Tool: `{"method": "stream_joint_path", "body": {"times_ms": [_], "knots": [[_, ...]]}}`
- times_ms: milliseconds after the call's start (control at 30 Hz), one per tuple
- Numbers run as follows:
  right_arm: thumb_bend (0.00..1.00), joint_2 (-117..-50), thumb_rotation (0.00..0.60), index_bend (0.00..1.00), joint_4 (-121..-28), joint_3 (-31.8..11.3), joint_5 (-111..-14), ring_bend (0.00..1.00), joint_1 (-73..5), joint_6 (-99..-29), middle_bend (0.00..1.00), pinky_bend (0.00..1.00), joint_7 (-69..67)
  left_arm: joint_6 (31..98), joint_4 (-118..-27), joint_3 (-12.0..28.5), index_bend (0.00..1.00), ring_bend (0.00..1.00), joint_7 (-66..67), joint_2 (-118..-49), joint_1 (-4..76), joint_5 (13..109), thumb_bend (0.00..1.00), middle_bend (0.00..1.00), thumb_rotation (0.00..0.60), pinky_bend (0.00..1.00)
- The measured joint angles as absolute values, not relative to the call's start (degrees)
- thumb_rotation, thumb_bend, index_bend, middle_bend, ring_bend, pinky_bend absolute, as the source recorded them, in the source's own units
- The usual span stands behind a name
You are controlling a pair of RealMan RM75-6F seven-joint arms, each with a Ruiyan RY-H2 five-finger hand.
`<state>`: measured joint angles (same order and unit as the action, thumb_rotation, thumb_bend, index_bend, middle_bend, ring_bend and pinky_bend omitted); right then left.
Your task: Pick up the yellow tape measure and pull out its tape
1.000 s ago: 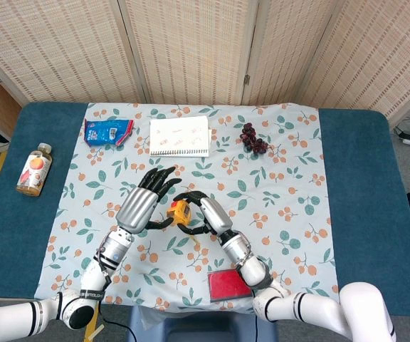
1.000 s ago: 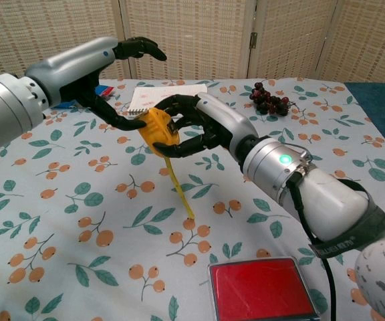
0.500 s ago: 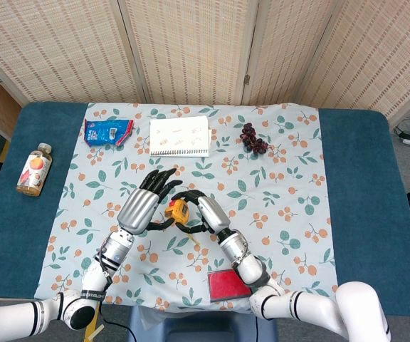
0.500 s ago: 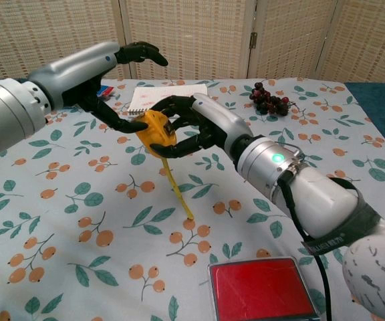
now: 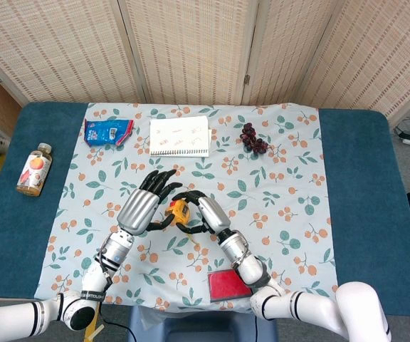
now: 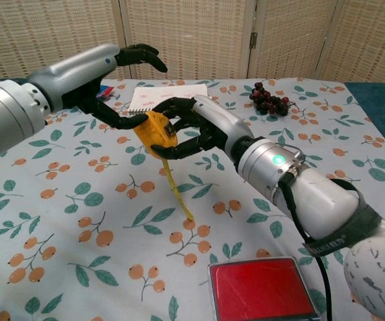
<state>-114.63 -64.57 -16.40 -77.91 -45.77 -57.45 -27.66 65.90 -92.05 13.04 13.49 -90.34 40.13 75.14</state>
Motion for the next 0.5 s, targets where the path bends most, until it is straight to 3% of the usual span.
{"method": "stream_joint_path", "body": {"times_ms": [500], "knots": [[0.36,-114.0,0.6,0.53,-65.4,-16.3,-77.6,0.35,-45.0,-57.8,0.47,0.14,-26.8,67.1,-92.6,12.5,0.26,0.09,13.8,-88.3,39.3,75.7,0.49,0.07,0.6,0.0]]}}
